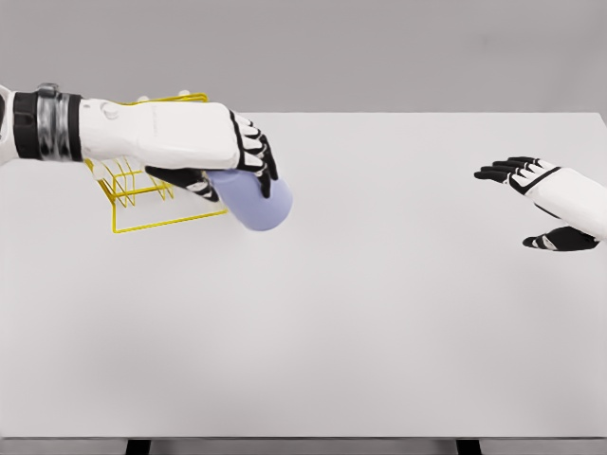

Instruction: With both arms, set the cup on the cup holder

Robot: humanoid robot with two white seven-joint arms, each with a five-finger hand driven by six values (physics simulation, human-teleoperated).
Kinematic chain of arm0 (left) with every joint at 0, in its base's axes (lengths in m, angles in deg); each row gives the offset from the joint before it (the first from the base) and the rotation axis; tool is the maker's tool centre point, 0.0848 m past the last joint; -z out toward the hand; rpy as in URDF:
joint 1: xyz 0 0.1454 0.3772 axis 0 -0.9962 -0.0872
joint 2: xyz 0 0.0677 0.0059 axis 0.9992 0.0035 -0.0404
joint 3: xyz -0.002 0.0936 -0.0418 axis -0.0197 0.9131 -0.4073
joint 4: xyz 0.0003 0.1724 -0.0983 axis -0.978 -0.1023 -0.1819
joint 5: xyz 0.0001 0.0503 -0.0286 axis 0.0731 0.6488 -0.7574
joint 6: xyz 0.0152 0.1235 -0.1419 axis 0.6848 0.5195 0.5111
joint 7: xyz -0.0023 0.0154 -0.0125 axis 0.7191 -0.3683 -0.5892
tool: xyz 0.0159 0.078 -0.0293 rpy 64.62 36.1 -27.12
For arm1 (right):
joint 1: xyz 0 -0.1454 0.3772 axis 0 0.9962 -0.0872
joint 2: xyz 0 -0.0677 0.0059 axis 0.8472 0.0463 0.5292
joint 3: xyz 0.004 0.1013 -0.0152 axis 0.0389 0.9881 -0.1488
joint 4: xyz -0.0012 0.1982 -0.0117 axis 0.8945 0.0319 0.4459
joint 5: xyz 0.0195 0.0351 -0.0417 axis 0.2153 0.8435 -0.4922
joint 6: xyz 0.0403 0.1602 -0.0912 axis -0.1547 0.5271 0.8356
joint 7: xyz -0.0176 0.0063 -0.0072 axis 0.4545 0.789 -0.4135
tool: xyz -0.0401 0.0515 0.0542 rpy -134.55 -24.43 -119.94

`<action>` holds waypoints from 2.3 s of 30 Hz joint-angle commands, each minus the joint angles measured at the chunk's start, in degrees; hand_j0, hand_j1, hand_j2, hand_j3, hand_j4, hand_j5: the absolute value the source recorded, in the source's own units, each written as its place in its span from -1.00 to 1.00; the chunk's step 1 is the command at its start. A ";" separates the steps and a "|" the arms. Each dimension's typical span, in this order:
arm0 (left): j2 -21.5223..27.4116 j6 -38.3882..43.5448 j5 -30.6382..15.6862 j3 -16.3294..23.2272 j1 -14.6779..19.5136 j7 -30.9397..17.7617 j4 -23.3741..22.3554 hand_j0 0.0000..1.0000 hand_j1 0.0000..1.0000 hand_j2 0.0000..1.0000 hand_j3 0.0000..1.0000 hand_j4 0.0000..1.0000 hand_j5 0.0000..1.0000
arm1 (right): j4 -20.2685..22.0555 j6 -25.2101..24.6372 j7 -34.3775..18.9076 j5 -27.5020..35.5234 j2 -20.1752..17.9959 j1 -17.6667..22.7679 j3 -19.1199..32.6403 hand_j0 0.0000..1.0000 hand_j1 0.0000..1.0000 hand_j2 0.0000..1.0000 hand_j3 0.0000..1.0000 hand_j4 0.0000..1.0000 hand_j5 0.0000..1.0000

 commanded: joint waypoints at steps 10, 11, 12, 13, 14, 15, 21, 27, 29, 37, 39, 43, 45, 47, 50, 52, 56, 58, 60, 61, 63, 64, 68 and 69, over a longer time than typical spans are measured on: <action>0.60 0.15 -0.92 -3.32 0.00 0.03 -3.79 0.17 0.17 0.17 0.17 0.17 0.17 | 0.03 -0.17 0.03 0.30 -0.06 0.00 0.01 1.00 1.00 1.00 1.00 1.00 1.00; 0.60 0.15 -0.92 -3.32 0.00 0.03 -4.32 0.17 0.17 0.17 0.17 0.17 0.17 | 0.03 -0.17 0.03 0.30 -0.15 0.00 0.01 1.00 1.00 1.00 1.00 1.00 1.00; 0.52 0.15 -0.92 -3.58 0.00 -0.15 -5.90 0.17 0.17 0.17 0.17 0.17 0.17 | 0.03 -0.17 0.03 0.30 -0.15 0.00 0.01 1.00 1.00 1.00 1.00 1.00 1.00; 0.43 0.15 -0.75 -4.63 -0.17 -0.15 -6.43 0.17 0.17 0.17 0.17 0.17 0.17 | 0.03 -0.17 0.03 0.30 -0.15 0.00 0.01 1.00 1.00 1.00 1.00 1.00 1.00; 0.43 0.15 -0.83 -5.07 -0.26 -0.23 -6.96 0.17 0.17 0.17 0.17 0.17 0.17 | 0.03 -0.17 0.03 0.30 -0.06 0.00 0.01 1.00 1.00 1.00 1.00 1.00 1.00; 0.43 0.15 -0.83 -5.25 -0.17 -0.23 -7.22 0.17 0.17 0.17 0.17 0.17 0.17 | 0.12 -0.17 0.03 0.30 -0.06 0.00 0.01 1.00 1.00 1.00 1.00 1.00 1.00; 0.60 0.15 -1.01 -7.09 -0.35 -0.23 -9.86 0.17 0.17 0.17 0.17 0.17 0.17 | 0.03 -0.17 0.03 0.30 -0.15 0.00 0.01 1.00 1.00 1.00 1.00 1.00 1.00; 0.87 0.15 -1.18 -7.36 -0.17 -0.23 -10.21 0.18 0.18 0.18 0.18 0.18 0.18 | 0.03 -0.17 0.03 0.30 -0.15 0.00 -0.08 1.00 1.00 1.00 1.00 1.00 1.00; 1.75 0.15 -1.36 -7.45 -0.26 -0.23 -10.21 0.18 0.18 0.18 0.18 0.18 0.18 | 0.03 -0.17 0.03 0.21 -0.06 0.00 0.01 1.00 1.00 1.00 1.00 1.00 1.00; 3.68 0.15 -2.15 -7.36 -0.79 -0.23 -9.86 0.18 0.18 0.18 0.18 0.18 0.18 | 0.03 -0.17 0.03 0.21 -0.32 0.00 -0.08 1.00 1.00 1.00 1.00 1.00 1.00; 4.30 0.15 -2.41 -7.36 -0.79 -0.23 -9.68 0.18 0.18 0.18 0.18 0.18 0.18 | 0.56 -0.17 0.03 0.30 -0.24 0.00 0.01 1.00 1.00 1.00 1.00 1.00 1.00; 4.73 0.15 -2.33 -7.27 -1.05 -0.23 -9.68 0.18 0.18 0.18 0.18 0.18 0.18 | 0.56 -0.17 0.03 0.21 -0.15 0.00 -0.08 1.00 1.00 1.00 1.00 1.00 1.00; 4.91 0.15 -2.33 -7.10 -1.14 -0.23 -9.68 0.18 0.18 0.18 0.18 0.18 0.18 | 0.47 -0.17 0.03 0.21 -0.24 0.00 -0.08 1.00 1.00 1.00 1.00 1.00 1.00; 5.00 0.15 -2.33 -7.18 -2.10 -0.15 -9.86 0.18 0.18 0.18 0.18 0.18 0.18 | 0.65 -0.17 0.03 0.30 -0.15 0.00 -0.08 1.00 1.00 1.00 1.00 1.00 1.00; 4.82 0.15 -2.06 -7.18 -2.28 -0.23 -10.12 0.18 0.18 0.18 0.18 0.18 0.18 | 0.65 -0.17 0.03 0.30 -0.15 0.09 -0.08 1.00 1.00 1.00 1.00 1.00 1.00; 4.82 0.15 -1.80 -7.18 -2.64 -0.23 -10.12 0.18 0.18 0.18 0.18 0.18 0.18 | 0.74 -0.17 0.03 0.30 -0.15 0.00 -0.08 1.00 1.00 1.00 1.00 1.00 1.00; 4.82 0.15 -2.06 -7.18 -2.72 -0.23 -10.12 0.18 0.18 0.18 0.18 0.18 0.18 | 0.74 -0.17 0.03 0.30 -0.15 0.09 -0.08 1.00 1.00 1.00 1.00 1.00 1.00; 5.00 0.15 -1.89 -7.18 -3.16 -0.23 -10.12 0.18 0.18 0.18 0.18 0.18 0.18 | 0.91 -0.17 0.03 0.30 -0.06 0.09 -0.17 1.00 1.00 1.00 1.00 1.00 1.00; 5.00 0.15 -1.89 -7.18 -3.25 -0.23 -10.12 0.18 0.18 0.18 0.18 0.18 0.18 | 0.91 -0.17 0.03 0.30 0.03 0.09 -0.17 1.00 1.00 1.00 1.00 1.00 1.00; 4.91 0.15 -1.80 -7.18 -3.34 -0.23 -10.21 0.18 0.18 0.18 0.18 0.18 0.18 | 0.91 -0.17 0.03 0.30 0.03 0.09 -0.17 1.00 1.00 1.00 1.00 1.00 1.00; 4.82 0.15 -1.62 -7.18 -3.60 -0.23 -11.96 0.18 0.18 0.18 0.18 0.18 0.18 | 0.82 -0.17 0.03 0.21 -0.06 0.09 -0.17 1.00 1.00 1.00 1.00 1.00 1.00; 4.82 0.15 -1.62 -7.18 -3.60 -0.23 -12.23 0.18 0.18 0.18 0.18 0.18 0.18 | 0.82 -0.17 0.03 0.21 -0.06 0.09 -0.17 1.00 1.00 1.00 1.00 1.00 1.00; 4.82 0.15 -1.45 -7.18 -3.60 -0.23 -12.67 0.18 0.18 0.18 0.18 0.18 0.18 | 0.91 -0.17 0.03 0.21 -0.15 0.09 -0.25 1.00 1.00 1.00 1.00 1.00 1.00; 4.82 0.15 -1.45 -7.18 -3.60 -0.23 -12.67 0.19 0.19 0.19 0.19 0.19 0.19 | 0.91 -0.17 0.03 0.21 -0.06 0.09 -0.25 1.00 1.00 1.00 1.00 1.00 1.00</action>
